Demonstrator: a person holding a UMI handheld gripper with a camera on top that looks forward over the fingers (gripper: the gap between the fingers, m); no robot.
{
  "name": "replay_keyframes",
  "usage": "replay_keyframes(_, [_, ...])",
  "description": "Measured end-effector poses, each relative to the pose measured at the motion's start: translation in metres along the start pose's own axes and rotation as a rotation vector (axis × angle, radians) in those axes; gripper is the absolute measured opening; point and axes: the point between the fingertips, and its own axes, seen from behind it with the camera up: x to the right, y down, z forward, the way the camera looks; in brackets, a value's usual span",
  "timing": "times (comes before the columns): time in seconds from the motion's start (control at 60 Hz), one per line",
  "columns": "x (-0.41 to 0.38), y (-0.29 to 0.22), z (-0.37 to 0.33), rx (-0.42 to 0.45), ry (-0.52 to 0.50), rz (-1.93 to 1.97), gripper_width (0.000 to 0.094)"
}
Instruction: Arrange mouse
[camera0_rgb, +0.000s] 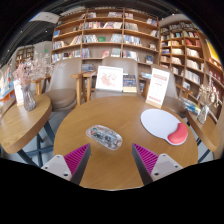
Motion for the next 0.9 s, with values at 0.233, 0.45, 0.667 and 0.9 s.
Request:
replay_keyframes(0.233, [-0.001,-0.002,0.047,-0.043,0.004,0.002,0.0854])
replay_keyframes(0.45, [0.0,-0.019,0.078,-0.055,0.014,0.021,0.0853])
replay_keyframes(0.667, [0.005,-0.029,0.097,-0.06,0.029,0.03,0.0848])
replay_keyframes(0.9, [-0.01,-0.033,0.104,-0.057,-0.017,0.049,0.0473])
